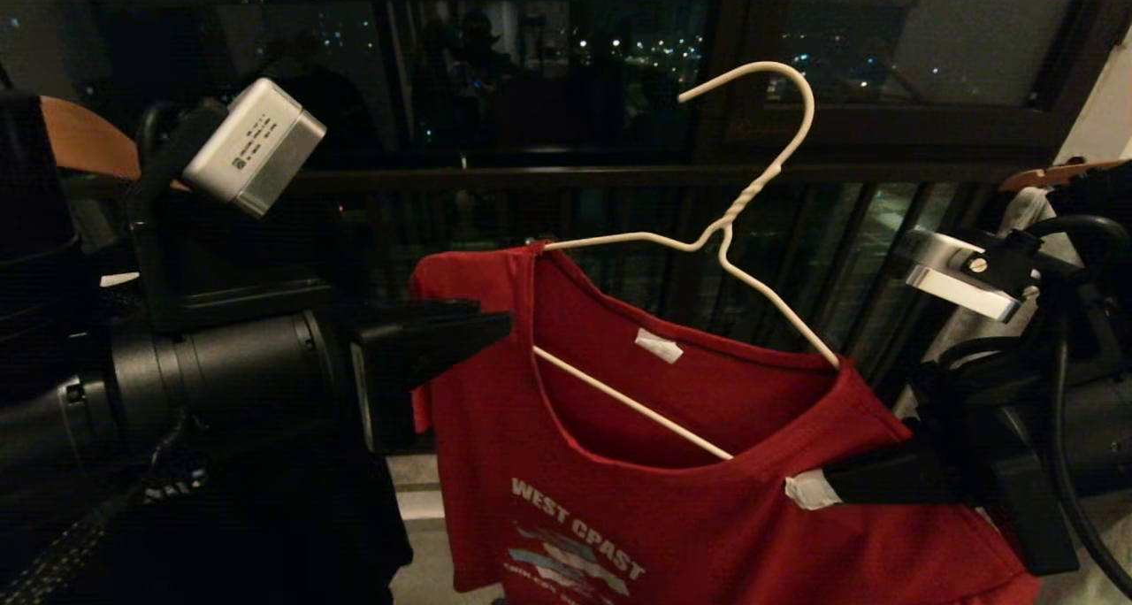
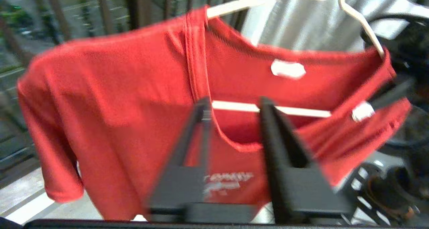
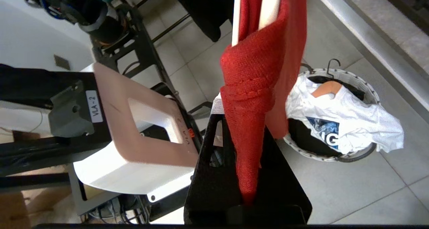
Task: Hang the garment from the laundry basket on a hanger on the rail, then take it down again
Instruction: Take the clothes off the clothes rack
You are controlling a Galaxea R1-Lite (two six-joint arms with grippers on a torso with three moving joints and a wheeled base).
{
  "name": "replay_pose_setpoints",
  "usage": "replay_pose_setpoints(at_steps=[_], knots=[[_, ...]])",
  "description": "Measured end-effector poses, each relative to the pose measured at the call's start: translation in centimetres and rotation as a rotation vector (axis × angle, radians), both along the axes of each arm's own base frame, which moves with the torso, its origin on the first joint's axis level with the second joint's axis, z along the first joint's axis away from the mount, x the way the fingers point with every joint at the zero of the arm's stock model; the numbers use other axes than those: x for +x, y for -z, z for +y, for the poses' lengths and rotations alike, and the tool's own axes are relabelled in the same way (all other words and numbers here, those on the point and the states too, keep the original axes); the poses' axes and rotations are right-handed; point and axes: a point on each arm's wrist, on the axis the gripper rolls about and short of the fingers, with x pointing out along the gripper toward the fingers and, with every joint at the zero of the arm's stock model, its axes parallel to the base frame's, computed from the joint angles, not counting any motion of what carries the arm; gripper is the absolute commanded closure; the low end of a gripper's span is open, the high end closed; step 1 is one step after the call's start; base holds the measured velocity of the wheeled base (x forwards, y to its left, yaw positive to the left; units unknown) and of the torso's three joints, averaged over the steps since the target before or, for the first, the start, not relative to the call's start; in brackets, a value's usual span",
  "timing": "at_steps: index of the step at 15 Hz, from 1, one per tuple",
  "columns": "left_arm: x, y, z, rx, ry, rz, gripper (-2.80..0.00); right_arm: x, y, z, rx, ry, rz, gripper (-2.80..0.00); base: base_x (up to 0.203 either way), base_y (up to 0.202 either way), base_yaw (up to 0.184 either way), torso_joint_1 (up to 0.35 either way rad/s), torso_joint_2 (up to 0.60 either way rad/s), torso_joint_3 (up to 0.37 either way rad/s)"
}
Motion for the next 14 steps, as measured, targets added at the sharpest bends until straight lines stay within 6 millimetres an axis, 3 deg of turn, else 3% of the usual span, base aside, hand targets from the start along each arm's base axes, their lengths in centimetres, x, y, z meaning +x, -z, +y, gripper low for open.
replay_pose_setpoints(at_steps=[8,14], knots=[[-0.2,0.5,-2.4,0.123,-0.228,-0.051,-2.80,-0.2,0.1,0.3,-0.003,-0.019,0.004,0.00,0.000,0.000,0.000,0.000,0.00,0.000],[0.4,0.8,-3.1,0.198,-0.358,-0.119,-2.80,-0.6,0.1,0.6,-0.003,-0.040,0.004,0.00,0.000,0.000,0.000,0.000,0.00,0.000]])
